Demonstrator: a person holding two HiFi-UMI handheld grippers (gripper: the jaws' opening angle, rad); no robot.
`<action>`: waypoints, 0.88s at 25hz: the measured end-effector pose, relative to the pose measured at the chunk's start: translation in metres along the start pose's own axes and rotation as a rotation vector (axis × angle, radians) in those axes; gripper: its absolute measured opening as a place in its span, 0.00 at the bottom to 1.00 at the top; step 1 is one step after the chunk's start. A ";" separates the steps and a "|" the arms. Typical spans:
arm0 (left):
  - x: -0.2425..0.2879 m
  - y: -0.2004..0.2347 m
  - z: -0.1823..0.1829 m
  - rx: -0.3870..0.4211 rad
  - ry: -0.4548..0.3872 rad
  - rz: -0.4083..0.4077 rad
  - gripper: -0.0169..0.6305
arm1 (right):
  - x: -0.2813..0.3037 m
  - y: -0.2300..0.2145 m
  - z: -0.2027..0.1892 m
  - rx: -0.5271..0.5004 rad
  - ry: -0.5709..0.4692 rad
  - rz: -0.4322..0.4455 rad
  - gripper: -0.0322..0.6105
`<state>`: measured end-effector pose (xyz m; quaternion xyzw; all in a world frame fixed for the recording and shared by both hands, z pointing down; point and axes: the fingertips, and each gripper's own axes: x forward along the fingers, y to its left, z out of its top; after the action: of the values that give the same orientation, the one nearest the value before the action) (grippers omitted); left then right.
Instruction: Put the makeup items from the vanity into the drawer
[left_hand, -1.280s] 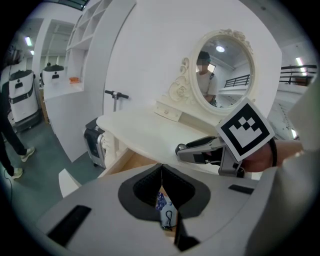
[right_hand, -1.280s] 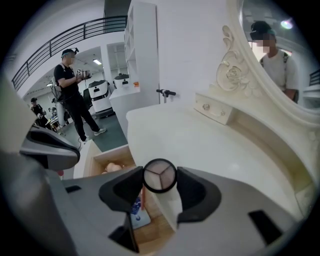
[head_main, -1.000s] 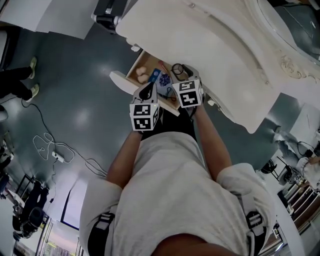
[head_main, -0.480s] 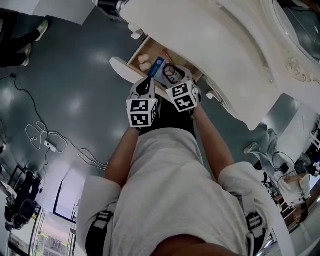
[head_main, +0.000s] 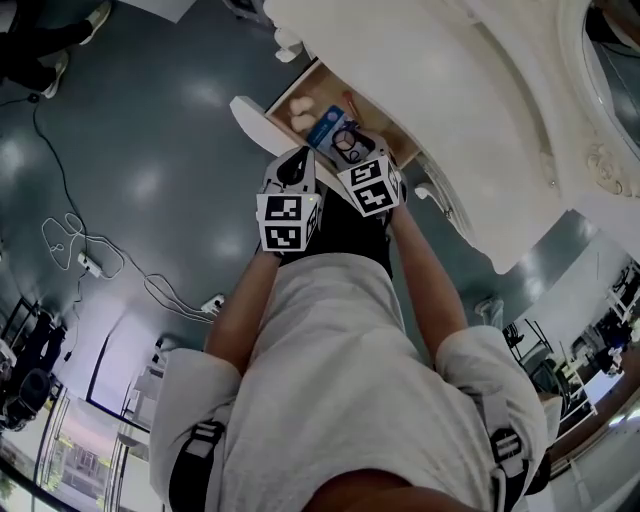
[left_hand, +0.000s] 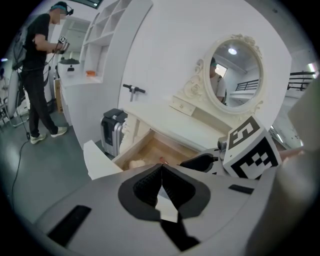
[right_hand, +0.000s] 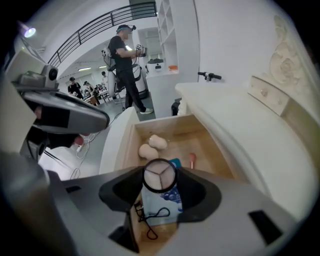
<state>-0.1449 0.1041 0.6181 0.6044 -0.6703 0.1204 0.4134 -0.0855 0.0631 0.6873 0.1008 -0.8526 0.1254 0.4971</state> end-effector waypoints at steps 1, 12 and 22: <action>0.000 0.002 -0.001 -0.001 0.002 0.004 0.04 | 0.004 0.000 -0.002 0.000 0.009 0.008 0.40; 0.007 0.005 -0.013 -0.039 0.027 0.027 0.04 | 0.028 0.006 -0.022 -0.044 0.081 0.056 0.40; 0.008 0.007 -0.018 -0.050 0.034 0.034 0.04 | 0.050 0.005 -0.038 -0.045 0.149 0.074 0.40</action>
<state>-0.1431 0.1123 0.6372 0.5804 -0.6760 0.1208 0.4377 -0.0802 0.0772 0.7487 0.0483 -0.8189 0.1315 0.5565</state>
